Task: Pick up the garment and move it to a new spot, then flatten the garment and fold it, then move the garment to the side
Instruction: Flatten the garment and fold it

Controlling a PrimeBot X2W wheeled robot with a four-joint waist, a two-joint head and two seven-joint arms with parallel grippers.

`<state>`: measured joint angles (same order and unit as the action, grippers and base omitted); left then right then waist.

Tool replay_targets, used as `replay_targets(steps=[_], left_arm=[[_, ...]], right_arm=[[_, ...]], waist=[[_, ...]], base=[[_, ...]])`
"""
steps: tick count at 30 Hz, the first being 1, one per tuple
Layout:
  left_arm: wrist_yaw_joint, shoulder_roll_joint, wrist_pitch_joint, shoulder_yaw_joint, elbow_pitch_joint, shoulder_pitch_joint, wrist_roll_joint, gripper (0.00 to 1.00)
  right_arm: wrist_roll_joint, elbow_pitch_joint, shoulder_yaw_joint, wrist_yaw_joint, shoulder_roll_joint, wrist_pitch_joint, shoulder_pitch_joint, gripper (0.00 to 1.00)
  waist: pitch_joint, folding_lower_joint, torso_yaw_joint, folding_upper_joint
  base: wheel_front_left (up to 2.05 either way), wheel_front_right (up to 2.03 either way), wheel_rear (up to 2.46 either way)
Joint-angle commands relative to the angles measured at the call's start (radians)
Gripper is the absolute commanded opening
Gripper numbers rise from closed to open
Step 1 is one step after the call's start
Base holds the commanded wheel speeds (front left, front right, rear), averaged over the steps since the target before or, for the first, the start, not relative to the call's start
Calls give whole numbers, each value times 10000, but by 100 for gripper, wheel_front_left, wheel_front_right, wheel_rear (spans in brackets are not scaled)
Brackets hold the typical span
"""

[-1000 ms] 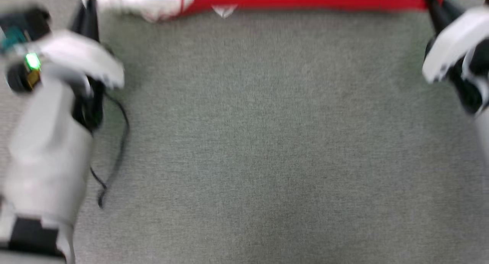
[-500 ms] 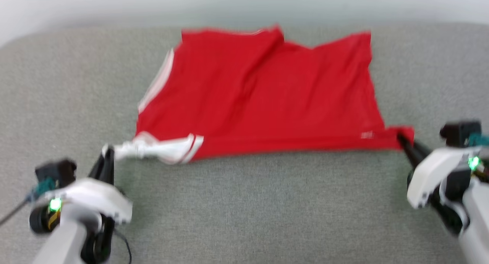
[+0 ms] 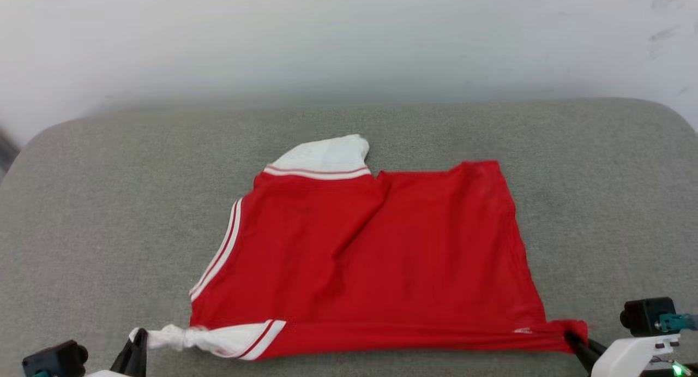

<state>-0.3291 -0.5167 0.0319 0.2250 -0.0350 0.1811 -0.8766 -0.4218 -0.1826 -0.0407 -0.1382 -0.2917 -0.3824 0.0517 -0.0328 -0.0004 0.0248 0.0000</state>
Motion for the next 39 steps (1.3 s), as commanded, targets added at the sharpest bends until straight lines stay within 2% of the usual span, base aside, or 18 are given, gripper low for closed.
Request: replay_targets(steps=[1, 6, 11, 21, 29, 30, 31, 32, 33, 39], left_arm=[[-294, -303, -2, -309, -79, 206, -20, 0], [-419, -549, -307, -293, -862, 165, 59, 0], [-119, -358, -575, 211, -768, -1034, 275, 0], [820, 313, -659, 1074, 1108, -3794, 553, 0], [1503, 714, -1116, 1668, 2979, -4943, 503, 0], [1602, 810, -1157, 1711, 3160, -4991, 411, 10], [1693, 898, -1202, 1758, 3356, -5007, 348, 39], [1763, 960, -1209, 1792, 3510, -5032, 301, 81], [1816, 1044, -1142, 1778, 3633, -5076, 234, 100], [2052, 1050, -733, 1598, 4082, -5015, 98, 100]], right_arm=[[143, 166, 344, 136, -196, -246, 152, 0], [274, 1087, 554, 135, -24, -1154, 322, 0], [421, 1166, 404, 92, 88, -1524, -416, 0], [503, -220, -337, 86, 64, -960, -2768, 0], [287, -1719, -1391, 84, -321, -63, -4135, 0], [239, -1930, -1486, 86, -320, 41, -4186, 22], [184, -2146, -1597, 86, -329, 151, -4210, 44], [108, -2346, -1696, 86, -329, 235, -4221, 80], [51, -2501, -1787, 86, -344, 379, -4230, 100], [-229, -2609, -1642, 84, -270, 2172, -3915, 100]], waist=[[12, 4, 56, 0], [-143, 4, 79, 0], [-579, 4, 68, 0], [-1980, 4, 171, 0], [-2768, 4, 132, 0], [-2789, 4, 120, 0], [-2796, 4, 105, 0], [-2797, 4, 89, 0], [-2793, 4, 66, 0], [-2401, 4, -2, 0]], base=[[0, 0, 0], [0, 0, 0], [0, 0, 0], [0, 0, 0], [0, 0, 0], [0, 0, 0], [0, 0, 0], [0, 0, 0], [0, 0, 0], [0, 0, 0]])
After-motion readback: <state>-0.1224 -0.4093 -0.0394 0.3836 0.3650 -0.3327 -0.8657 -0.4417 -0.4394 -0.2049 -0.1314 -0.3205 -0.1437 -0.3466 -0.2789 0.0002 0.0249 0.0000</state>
